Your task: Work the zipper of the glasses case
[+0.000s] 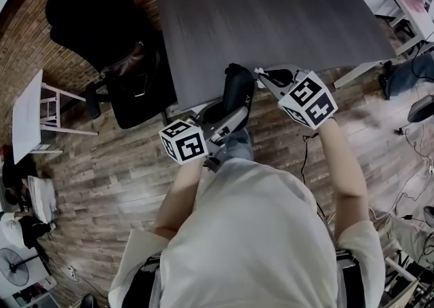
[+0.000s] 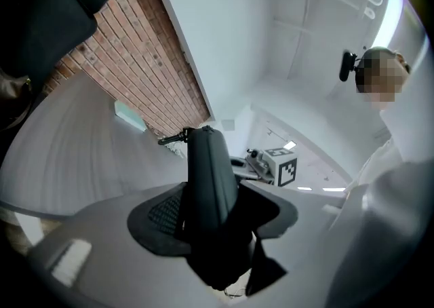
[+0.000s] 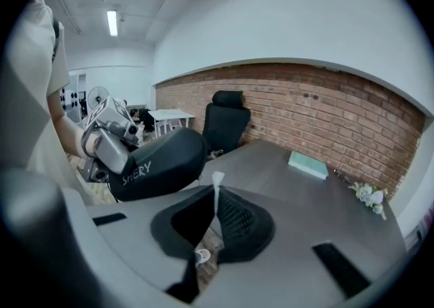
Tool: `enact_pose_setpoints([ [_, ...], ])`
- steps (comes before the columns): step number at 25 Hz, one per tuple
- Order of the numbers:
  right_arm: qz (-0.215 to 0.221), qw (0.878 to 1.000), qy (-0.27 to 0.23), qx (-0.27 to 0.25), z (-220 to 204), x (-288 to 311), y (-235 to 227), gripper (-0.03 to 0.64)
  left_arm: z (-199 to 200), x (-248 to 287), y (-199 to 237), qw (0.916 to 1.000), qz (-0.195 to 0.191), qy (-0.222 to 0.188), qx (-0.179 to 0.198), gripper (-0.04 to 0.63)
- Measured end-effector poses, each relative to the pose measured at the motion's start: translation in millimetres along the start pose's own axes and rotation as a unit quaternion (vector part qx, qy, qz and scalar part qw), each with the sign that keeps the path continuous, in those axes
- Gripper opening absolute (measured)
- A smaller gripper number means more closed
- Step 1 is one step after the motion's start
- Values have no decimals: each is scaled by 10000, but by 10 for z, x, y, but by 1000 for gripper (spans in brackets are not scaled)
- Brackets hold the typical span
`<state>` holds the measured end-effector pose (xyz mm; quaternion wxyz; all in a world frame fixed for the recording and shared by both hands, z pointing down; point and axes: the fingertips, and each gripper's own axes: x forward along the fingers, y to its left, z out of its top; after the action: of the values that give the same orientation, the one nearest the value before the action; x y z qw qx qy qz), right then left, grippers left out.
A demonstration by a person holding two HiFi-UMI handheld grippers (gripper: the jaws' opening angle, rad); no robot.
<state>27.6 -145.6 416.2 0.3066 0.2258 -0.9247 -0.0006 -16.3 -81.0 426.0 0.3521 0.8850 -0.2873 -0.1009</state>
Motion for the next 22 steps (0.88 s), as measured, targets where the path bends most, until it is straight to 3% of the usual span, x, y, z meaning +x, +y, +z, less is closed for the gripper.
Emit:
enact_pose_setpoints([
  [13,460,9929,-302,1059,-253,56,614,5,346,129,33,9991,45,-422,75,242],
  [22,1053,9789,-656,1621,-109,52,1061,5,570,182,18,9972,93,-743,-9,244],
])
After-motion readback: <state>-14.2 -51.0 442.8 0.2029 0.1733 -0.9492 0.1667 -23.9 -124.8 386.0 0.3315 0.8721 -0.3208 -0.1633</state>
